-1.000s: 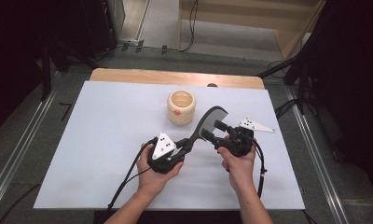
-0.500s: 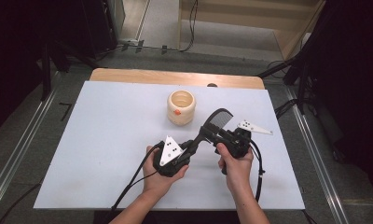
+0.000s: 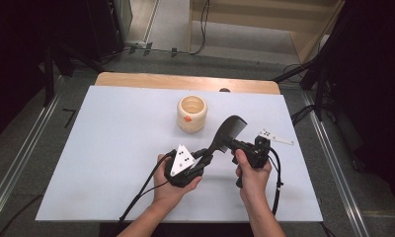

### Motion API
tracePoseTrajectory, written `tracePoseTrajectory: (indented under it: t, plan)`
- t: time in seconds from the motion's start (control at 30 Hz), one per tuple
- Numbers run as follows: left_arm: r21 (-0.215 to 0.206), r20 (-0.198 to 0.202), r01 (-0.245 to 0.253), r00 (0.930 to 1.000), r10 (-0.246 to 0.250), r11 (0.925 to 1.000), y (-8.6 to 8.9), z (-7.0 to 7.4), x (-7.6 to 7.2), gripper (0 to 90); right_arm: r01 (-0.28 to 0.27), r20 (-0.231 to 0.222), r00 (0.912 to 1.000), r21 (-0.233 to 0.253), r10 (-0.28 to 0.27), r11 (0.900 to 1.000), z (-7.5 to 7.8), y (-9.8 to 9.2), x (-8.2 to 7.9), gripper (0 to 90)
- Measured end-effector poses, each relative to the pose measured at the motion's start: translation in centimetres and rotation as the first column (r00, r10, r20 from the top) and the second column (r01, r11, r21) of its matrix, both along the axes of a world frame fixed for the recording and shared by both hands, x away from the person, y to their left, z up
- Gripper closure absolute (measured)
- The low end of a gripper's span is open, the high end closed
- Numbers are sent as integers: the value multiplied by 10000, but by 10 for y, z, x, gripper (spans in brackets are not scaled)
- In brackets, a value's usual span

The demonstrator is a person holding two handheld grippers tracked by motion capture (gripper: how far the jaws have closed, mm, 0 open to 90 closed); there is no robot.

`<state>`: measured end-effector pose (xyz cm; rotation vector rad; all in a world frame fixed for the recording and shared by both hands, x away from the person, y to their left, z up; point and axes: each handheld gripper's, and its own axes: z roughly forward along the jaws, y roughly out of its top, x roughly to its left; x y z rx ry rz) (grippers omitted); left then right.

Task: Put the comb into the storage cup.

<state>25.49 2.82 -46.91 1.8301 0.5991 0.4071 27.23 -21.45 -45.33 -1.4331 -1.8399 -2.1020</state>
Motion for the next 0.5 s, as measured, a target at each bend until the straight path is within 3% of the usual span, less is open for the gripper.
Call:
tracePoseTrajectory:
  t: [0.07,0.2,0.23,0.3,0.37,0.47,0.5]
  plan:
    - [52,-138,-18,9999,19,10000,2,1,-1,554,81,144,9999,-109,-79,9999,1,0,-1,848]
    - [-180,-449,-215,9988,207,9996,10,3,0,343,181,491,9987,-294,-166,9994,4,-1,-3,848]
    - [-291,-632,-241,9978,222,9993,14,4,1,275,211,778,9968,-419,-178,9989,6,0,-5,848]
    - [-536,-937,-356,9951,305,9979,23,5,5,250,247,886,9959,-513,-201,9984,7,0,-5,848]
    - [-582,-1041,-443,9938,381,9973,31,6,7,179,372,1162,9928,-687,-291,9969,9,1,-6,848]
    - [-514,-1156,-560,9921,497,9971,41,6,8,165,376,1299,9911,-744,-277,9965,10,2,-7,848]
    - [-526,-1224,-513,9915,445,9973,45,6,8,108,387,1355,9904,-799,-276,9961,10,2,-7,848]
